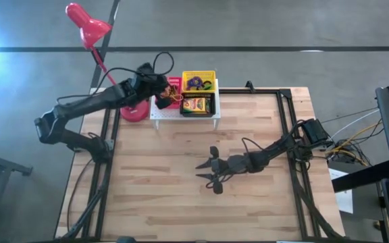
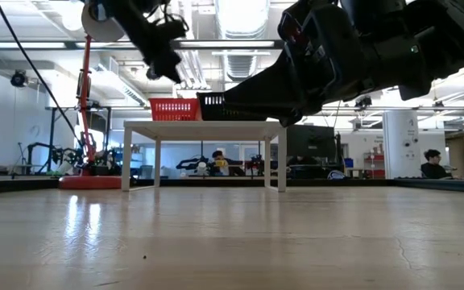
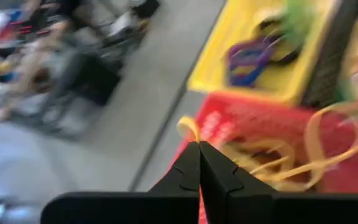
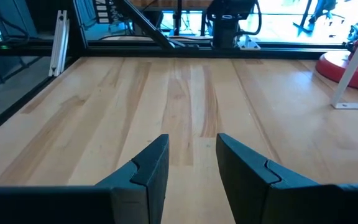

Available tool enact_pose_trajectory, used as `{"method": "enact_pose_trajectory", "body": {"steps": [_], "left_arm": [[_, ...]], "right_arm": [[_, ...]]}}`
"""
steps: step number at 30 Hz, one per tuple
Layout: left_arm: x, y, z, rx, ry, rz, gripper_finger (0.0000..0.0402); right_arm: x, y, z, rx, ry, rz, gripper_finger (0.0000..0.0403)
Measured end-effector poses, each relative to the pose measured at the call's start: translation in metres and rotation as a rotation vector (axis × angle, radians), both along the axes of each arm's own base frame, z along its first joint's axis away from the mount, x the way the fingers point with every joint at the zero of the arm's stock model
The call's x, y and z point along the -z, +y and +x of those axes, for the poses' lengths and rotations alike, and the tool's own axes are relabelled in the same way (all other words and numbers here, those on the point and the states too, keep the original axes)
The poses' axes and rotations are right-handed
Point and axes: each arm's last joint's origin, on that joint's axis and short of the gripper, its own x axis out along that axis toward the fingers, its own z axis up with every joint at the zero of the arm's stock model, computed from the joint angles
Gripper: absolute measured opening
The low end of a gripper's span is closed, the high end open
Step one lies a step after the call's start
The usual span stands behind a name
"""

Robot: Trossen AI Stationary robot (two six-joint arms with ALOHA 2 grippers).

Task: Pick & Place Office Desk Supplies
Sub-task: Put the yellow rubber band into the red bin on the shelf

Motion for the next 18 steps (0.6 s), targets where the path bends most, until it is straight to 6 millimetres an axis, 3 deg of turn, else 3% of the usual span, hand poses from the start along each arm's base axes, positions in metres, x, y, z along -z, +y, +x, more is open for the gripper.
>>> {"method": "enact_pose_trajectory", "body": {"steps": [5,13,18], "left_arm": [[0.017,0.005,-0.006,-0.132,0.117,0.104,0.0001],[0.035,0.001,-0.003,0.034,0.052,-0.018,0.0005],[0.025,-0.003,0.003,0.168,-0.092,-0.160,0.0067]], "right_arm": [[0.000,0.000,0.000,0.000,0.000,0.000,0.0128],[0.000,0.000,0.000,0.001,0.000,0.000,0.0128],[0.000,0.000,0.000,0.001,0.000,-0.001,0.0128]]}}
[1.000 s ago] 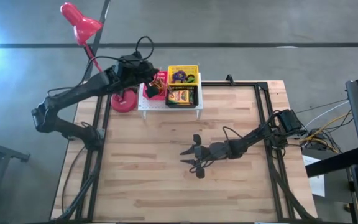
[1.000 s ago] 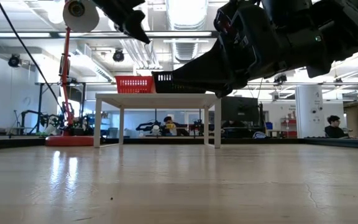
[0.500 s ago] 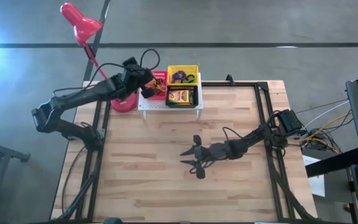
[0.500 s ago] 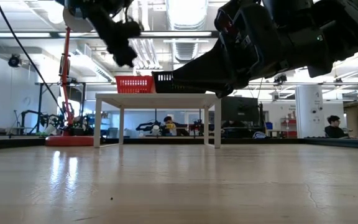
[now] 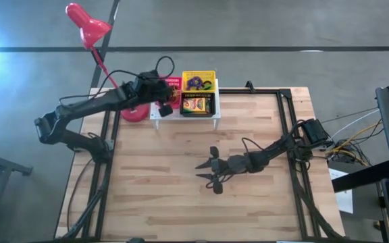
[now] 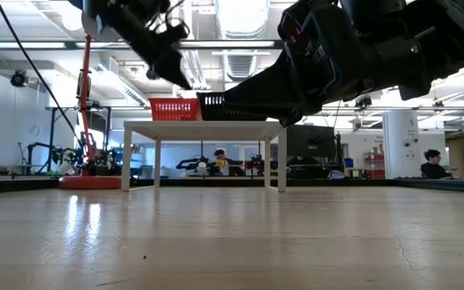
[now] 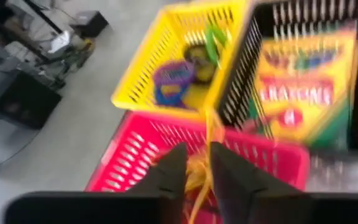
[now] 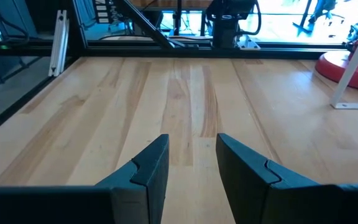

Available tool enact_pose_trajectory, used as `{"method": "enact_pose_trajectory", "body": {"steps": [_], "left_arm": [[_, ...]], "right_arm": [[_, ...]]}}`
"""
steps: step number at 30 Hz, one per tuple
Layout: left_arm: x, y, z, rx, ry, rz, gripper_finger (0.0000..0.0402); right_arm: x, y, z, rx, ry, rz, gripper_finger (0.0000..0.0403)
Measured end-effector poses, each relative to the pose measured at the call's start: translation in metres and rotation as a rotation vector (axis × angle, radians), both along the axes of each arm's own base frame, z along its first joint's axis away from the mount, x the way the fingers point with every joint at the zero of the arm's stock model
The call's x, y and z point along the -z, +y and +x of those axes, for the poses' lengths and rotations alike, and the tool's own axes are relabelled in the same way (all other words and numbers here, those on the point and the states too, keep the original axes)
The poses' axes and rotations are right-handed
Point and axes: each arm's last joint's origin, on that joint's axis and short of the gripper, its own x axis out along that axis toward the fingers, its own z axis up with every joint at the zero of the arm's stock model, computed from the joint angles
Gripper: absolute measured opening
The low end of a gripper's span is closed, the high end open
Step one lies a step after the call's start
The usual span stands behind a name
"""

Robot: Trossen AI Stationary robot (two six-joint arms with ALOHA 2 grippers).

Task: Pick & Place Office Desk Supplies
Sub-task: Put the yellow rubber band into the red bin on the shelf, then return to Home Position

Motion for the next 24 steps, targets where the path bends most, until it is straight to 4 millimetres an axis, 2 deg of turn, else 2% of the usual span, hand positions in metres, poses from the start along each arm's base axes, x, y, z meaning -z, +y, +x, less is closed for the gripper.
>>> {"method": "enact_pose_trajectory", "body": {"steps": [2,6,9,13,19,24], "left_arm": [[-0.011,0.001,0.001,-0.032,-0.036,-0.004,0.0100],[-0.034,0.003,-0.004,-0.207,-0.059,-0.015,0.0145],[-0.049,0.002,-0.009,-0.291,-0.053,-0.034,0.0159],[-0.059,-0.001,-0.013,-0.314,-0.062,-0.121,0.0160],[-0.050,-0.005,-0.015,-0.276,-0.034,-0.256,0.0160],[-0.037,-0.003,-0.015,-0.232,-0.025,-0.336,0.0183]], "right_arm": [[0.000,0.000,0.000,0.000,0.000,0.001,0.0128],[0.000,0.000,0.000,0.001,0.000,0.001,0.0128],[0.000,0.000,0.000,0.002,0.000,0.003,0.0128],[0.000,0.000,0.000,0.003,0.001,0.004,0.0128],[0.000,0.000,0.000,0.003,0.000,0.003,0.0128],[0.000,0.000,0.000,0.003,0.000,0.003,0.0128]]}}
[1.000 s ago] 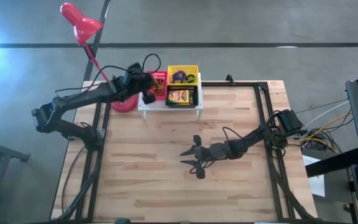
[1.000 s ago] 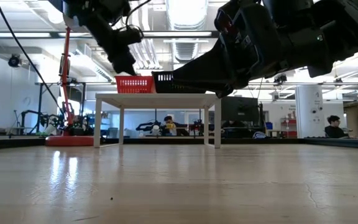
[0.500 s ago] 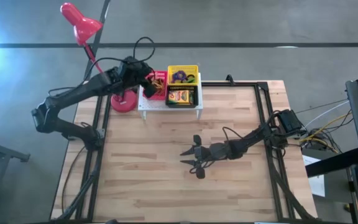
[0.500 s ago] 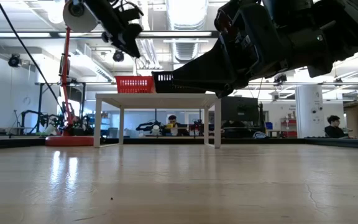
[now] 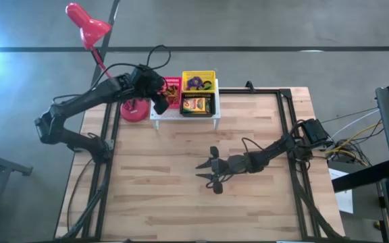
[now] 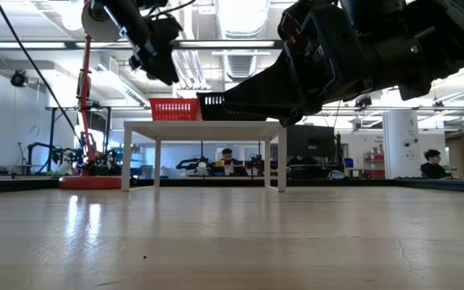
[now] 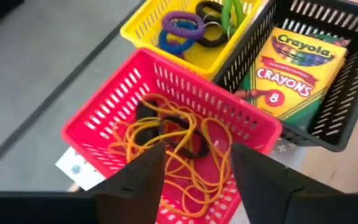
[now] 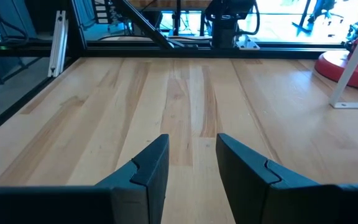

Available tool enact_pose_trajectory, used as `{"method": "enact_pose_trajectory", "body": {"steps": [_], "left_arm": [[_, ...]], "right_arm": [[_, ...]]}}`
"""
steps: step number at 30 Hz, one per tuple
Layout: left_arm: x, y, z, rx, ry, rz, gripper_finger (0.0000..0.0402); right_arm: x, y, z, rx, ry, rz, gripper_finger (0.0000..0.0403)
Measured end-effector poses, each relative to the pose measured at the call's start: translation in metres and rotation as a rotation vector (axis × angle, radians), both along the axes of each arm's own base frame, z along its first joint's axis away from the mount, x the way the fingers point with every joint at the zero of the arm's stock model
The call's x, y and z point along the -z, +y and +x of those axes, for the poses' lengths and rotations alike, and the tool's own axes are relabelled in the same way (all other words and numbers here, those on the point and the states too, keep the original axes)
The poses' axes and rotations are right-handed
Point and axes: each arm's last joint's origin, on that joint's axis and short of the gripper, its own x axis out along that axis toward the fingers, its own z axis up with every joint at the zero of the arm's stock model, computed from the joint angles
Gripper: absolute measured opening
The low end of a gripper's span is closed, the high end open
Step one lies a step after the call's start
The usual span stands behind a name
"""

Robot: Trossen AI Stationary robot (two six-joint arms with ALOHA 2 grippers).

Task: Pick & Place Office Desk Supplies
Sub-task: Return to Home Position

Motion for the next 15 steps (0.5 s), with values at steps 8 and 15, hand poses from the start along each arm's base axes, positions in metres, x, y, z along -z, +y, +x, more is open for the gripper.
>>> {"method": "enact_pose_trajectory", "body": {"steps": [8,15], "left_arm": [[0.000,0.008,-0.004,-0.045,-0.028,-0.016,0.0219],[0.014,-0.028,0.013,0.121,-0.036,-0.099,0.0158]], "right_arm": [[0.000,0.000,0.000,0.001,0.003,0.004,0.0128],[-0.006,0.002,-0.006,0.010,0.064,0.065,0.0120]]}}
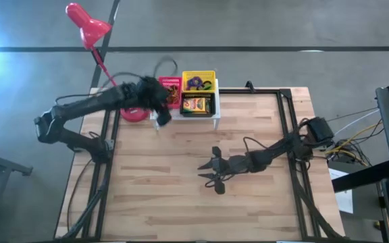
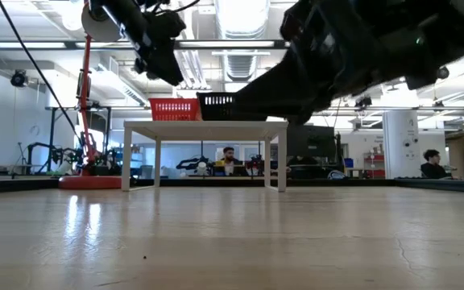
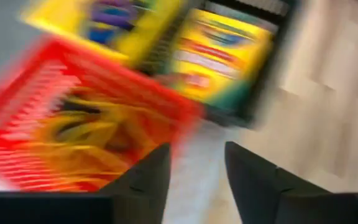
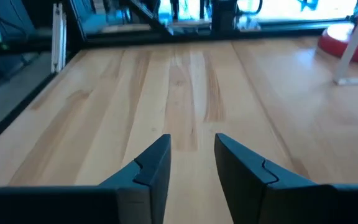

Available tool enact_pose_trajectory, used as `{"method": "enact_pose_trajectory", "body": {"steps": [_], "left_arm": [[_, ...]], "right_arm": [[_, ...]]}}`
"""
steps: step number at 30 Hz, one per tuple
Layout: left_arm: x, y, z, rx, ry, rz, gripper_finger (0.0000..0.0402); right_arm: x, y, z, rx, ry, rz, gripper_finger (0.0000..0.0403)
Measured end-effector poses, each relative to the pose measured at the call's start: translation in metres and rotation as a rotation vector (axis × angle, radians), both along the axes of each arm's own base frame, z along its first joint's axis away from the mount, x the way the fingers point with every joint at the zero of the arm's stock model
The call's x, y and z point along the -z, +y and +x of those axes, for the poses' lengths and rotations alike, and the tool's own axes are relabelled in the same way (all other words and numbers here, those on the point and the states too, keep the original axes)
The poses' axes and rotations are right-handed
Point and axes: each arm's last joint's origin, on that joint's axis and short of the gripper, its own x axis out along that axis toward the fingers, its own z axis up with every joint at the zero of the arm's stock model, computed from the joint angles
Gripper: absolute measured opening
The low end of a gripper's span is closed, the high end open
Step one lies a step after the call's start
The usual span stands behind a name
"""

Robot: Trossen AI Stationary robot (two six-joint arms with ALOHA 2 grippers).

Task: Pick & Place Office Desk Supplies
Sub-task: Return to Home Position

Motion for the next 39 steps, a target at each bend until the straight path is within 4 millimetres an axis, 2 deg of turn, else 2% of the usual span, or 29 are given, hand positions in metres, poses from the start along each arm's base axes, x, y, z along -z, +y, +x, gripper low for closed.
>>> {"method": "enact_pose_trajectory", "body": {"steps": [4,9,14,18,21,28,35,39], "left_arm": [[0.027,-0.041,0.017,0.142,-0.014,-0.012,0.0116],[0.058,-0.098,0.032,0.337,-0.117,0.021,0.0090],[0.078,-0.145,0.035,0.481,-0.309,0.013,0.0082],[0.090,-0.169,0.029,0.572,-0.406,0.029,0.0081],[0.095,-0.175,0.025,0.578,-0.445,0.047,0.0081],[0.100,-0.169,0.024,0.495,-0.442,0.101,0.0081],[0.100,-0.169,0.024,0.494,-0.440,0.102,0.0081],[0.100,-0.168,0.024,0.493,-0.440,0.102,0.0081]], "right_arm": [[-0.018,0.003,-0.019,-0.021,0.085,-0.012,0.0095],[-0.049,-0.001,-0.064,-0.063,0.034,-0.024,0.0047],[-0.053,-0.020,-0.116,-0.060,-0.029,0.012,0.0012],[-0.053,-0.032,-0.148,-0.051,-0.106,0.074,0.0009],[-0.051,-0.039,-0.168,-0.070,-0.150,0.105,0.0008],[-0.042,-0.051,-0.203,-0.097,-0.193,0.160,0.0008],[-0.036,-0.056,-0.222,-0.144,-0.341,0.147,0.0008],[-0.038,-0.059,-0.229,-0.145,-0.368,0.176,0.0008]]}}
